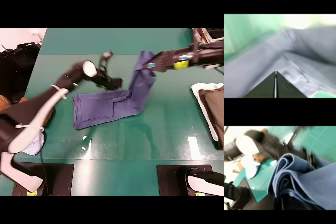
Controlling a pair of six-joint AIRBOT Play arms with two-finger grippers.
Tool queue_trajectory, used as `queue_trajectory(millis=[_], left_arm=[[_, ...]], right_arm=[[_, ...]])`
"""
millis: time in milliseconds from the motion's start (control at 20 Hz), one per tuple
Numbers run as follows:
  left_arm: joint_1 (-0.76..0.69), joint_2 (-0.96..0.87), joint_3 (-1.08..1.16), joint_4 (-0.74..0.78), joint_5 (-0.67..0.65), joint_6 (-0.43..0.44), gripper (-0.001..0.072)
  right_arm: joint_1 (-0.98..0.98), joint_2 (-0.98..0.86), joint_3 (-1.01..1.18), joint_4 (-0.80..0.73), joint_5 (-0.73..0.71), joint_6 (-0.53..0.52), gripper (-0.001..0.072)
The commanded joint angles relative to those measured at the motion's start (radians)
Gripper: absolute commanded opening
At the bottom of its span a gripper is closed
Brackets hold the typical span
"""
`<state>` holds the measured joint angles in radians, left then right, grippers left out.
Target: Fold the shirts.
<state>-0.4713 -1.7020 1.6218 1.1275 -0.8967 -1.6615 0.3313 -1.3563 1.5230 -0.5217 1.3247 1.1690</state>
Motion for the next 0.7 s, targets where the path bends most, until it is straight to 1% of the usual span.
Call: queue_trajectory(millis=[0, 100, 150, 200, 250, 300, 350, 400, 450, 550, 650], left_arm=[[0.154, 0.179, 0.001, 0.142, -0.089, 0.007, 0.0023], [0.241, 0.285, 0.001, 0.186, -0.124, 0.021, 0.0023], [0.281, 0.335, 0.001, 0.205, -0.138, 0.021, 0.0023], [0.313, 0.377, 0.001, 0.222, -0.152, 0.021, 0.0023], [0.336, 0.408, 0.0, 0.235, -0.166, 0.021, 0.0023], [0.351, 0.435, 0.001, 0.242, -0.177, 0.021, 0.0023], [0.356, 0.451, 0.0, 0.249, -0.188, 0.021, 0.0023], [0.356, 0.46, 0.0, 0.254, -0.201, 0.021, 0.0023], [0.356, 0.463, 0.0, 0.252, -0.219, 0.021, 0.0023], [0.356, 0.462, 0.0, 0.251, -0.256, 0.021, 0.0023], [0.356, 0.462, 0.0, 0.251, -0.277, 0.021, 0.0023]], right_arm=[[0.224, -0.066, 0.003, 0.008, -0.218, 0.001, 0.0015], [0.373, -0.142, 0.004, 0.015, -0.362, 0.0, 0.0025], [0.441, -0.185, 0.004, 0.04, -0.423, -0.019, 0.0174], [0.493, -0.222, 0.005, 0.067, -0.467, -0.058, 0.0419], [0.536, -0.262, 0.019, 0.068, -0.48, -0.082, 0.0586], [0.559, -0.299, 0.047, 0.058, -0.447, -0.081, 0.0581], [0.563, -0.32, 0.074, 0.037, -0.4, -0.08, 0.0554], [0.552, -0.325, 0.09, -0.01, -0.358, -0.071, 0.0505], [0.531, -0.316, 0.09, -0.079, -0.319, -0.045, 0.0473], [0.459, -0.259, 0.023, -0.218, -0.291, 0.012, 0.0473], [0.358, -0.175, -0.106, -0.322, -0.293, 0.047, 0.0473]])
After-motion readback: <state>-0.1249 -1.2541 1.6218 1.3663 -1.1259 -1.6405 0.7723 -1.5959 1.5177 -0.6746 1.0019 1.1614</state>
